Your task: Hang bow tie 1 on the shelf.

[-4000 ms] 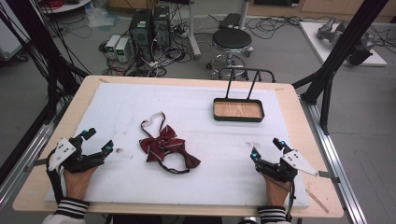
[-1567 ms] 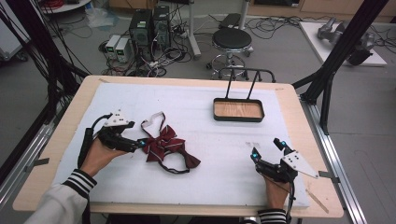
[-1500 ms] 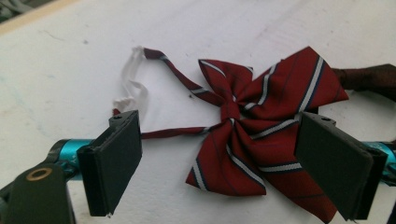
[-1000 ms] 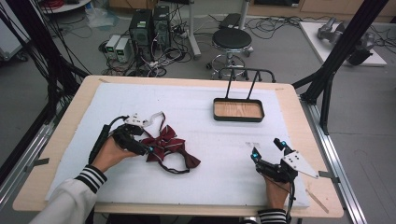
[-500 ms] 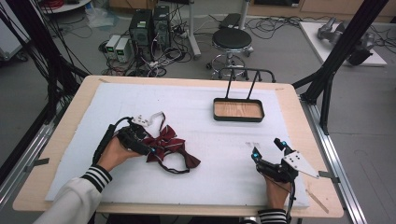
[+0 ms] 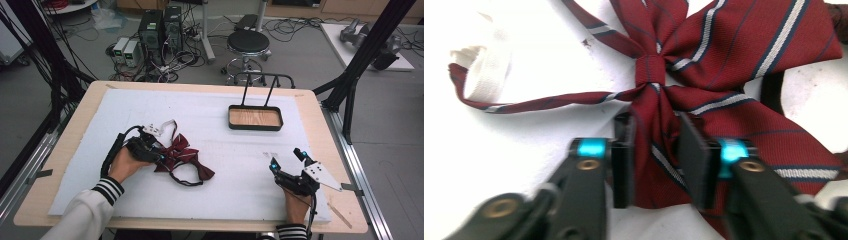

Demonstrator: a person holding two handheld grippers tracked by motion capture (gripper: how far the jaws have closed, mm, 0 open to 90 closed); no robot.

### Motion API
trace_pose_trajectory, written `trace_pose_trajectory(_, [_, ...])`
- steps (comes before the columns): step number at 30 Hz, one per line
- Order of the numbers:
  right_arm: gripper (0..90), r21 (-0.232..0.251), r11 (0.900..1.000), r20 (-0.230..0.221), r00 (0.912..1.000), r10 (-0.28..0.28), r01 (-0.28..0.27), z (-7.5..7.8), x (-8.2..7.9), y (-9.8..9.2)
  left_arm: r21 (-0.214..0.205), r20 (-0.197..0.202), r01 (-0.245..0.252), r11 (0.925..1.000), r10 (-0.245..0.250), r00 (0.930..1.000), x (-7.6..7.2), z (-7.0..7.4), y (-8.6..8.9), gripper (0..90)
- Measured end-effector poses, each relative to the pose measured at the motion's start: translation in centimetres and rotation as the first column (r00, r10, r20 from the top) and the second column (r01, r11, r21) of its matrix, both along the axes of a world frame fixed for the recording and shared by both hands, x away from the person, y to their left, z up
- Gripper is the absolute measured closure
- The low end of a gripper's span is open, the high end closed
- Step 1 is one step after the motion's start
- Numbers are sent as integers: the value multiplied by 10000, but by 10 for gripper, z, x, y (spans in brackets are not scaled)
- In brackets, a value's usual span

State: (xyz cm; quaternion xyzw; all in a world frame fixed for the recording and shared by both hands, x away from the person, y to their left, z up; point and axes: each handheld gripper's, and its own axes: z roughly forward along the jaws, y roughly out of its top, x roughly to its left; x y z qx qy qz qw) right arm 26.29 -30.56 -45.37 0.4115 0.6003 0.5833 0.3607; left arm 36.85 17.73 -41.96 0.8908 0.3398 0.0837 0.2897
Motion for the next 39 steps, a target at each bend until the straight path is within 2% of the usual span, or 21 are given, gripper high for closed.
trace_pose_trajectory(2, [92, 65, 10000, -13, 10000, 6, -6, 0, 0, 0, 2, 12, 11, 10000, -11, 10000, -1, -1, -1, 776])
trace_pose_trajectory(8, [92, 9, 10000, 21, 10000, 5, -5, 0, 0, 0, 103, 293, 85, 9999, -88, 9995, -3, 0, 0, 848])
trace_pose_trajectory(14, [92, 41, 10000, -18, 10000, 7, -7, 0, 0, 0, 121, 454, 135, 9998, -141, 9989, -5, 2, -1, 866])
trace_pose_trajectory(16, [92, 66, 10000, 6, 10000, -10, 10, 0, 0, 0, 15, 736, 201, 9998, -202, 9971, -6, 5, 0, 867])
trace_pose_trajectory(22, [92, 45, 10000, -30, 10000, -14, 14, 0, 0, 0, -246, 1167, 371, 9990, -340, 9926, -10, 11, 4, 867])
trace_pose_trajectory(23, [93, 34, 10000, 81, 10000, -51, 50, 0, 0, 0, -350, 1260, 426, 9985, -379, 9913, -12, 13, 4, 867])
trace_pose_trajectory(24, [92, 33, 10000, 131, 9999, -81, 80, 0, 0, 0, -553, 1500, 491, 9973, -403, 9879, -14, 16, 5, 867])
trace_pose_trajectory(26, [92, 104, 9999, 76, 9999, -76, 75, 0, -1, 0, -564, 1603, 560, 9968, -463, 9860, -16, 18, 6, 867])
trace_pose_trajectory(29, [92, 162, 9999, 70, 10000, -61, 60, 0, 0, -1, -788, 2126, 765, 9939, -582, 9754, -22, 27, 7, 866])
trace_pose_trajectory(30, [93, 127, 9999, 35, 10000, -33, 33, 0, 0, -1, -788, 2126, 765, 9939, -582, 9754, -22, 27, 7, 867])
trace_pose_trajectory(31, [92, 84, 10000, 49, 10000, -11, 11, 0, 0, -1, -856, 2261, 791, 9932, -580, 9724, -23, 30, 8, 866])
trace_pose_trajectory(32, [93, 52, 10000, 59, 10000, 10, -10, 0, 0, -1, -908, 2557, 923, 9916, -663, 9645, -24, 35, 9, 866])
trace_pose_trajectory(33, [92, 54, 10000, 16, 10000, 64, -64, 1, 0, 0, -908, 2557, 923, 9916, -663, 9645, -24, 35, 9, 866])
trace_pose_trajectory(35, [93, -48, 9998, -32, 9998, 194, -194, 1, 1, 0, -1147, 2895, 1108, 9872, -735, 9543, -25, 41, 11, 866])
trace_pose_trajectory(36, [93, -33, 9997, -95, 9996, 261, -262, 1, 2, -1, -1202, 3125, 1341, 9837, -907, 9456, -26, 46, 13, 866])
trace_pose_trajectory(37, [93, -24, 9993, -187, 9992, 360, -361, 1, 3, -1, -1202, 3125, 1341, 9837, -907, 9456, -26, 46, 13, 865])
trace_pose_trajectory(39, [93, 54, 9988, -251, 9985, 496, -495, 2, 3, -1, -1343, 3291, 1501, 9795, -988, 9391, -27, 52, 14, 865])
